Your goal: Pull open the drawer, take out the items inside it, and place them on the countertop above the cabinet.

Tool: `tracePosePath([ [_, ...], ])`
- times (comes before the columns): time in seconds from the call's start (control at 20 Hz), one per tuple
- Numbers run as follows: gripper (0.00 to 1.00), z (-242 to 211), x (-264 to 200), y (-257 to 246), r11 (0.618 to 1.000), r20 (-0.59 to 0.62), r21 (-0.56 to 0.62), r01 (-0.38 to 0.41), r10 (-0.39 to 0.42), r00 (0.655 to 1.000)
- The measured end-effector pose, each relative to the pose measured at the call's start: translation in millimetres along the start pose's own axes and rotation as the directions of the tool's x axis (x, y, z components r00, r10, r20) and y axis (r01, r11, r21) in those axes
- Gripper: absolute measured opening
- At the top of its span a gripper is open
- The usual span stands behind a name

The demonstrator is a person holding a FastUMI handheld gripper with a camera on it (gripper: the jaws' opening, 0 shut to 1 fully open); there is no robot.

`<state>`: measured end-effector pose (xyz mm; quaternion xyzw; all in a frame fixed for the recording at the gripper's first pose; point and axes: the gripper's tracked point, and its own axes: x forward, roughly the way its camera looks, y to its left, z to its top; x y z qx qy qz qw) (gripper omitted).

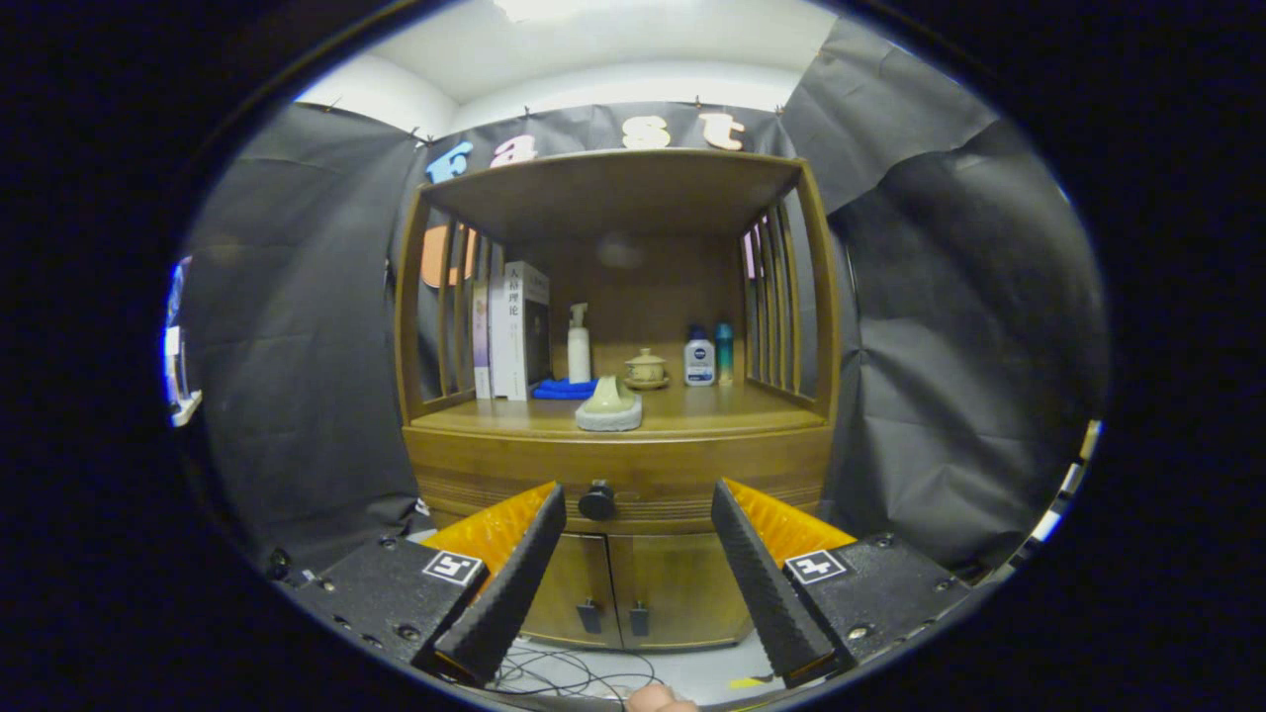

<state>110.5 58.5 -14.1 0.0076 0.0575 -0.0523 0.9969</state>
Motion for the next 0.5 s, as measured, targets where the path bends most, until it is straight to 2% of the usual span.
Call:
tracePosePath([
  [0.25, 0.96, -14.3, -34.1, -8.4, 0.998, 0.026, -0.016, -0.053, 0.053, 0.998],
  [0.5, 0.97, -16.9, -44.9, -14.9, 0.997, 0.041, -0.031, -0.075, 0.076, 0.996],
])
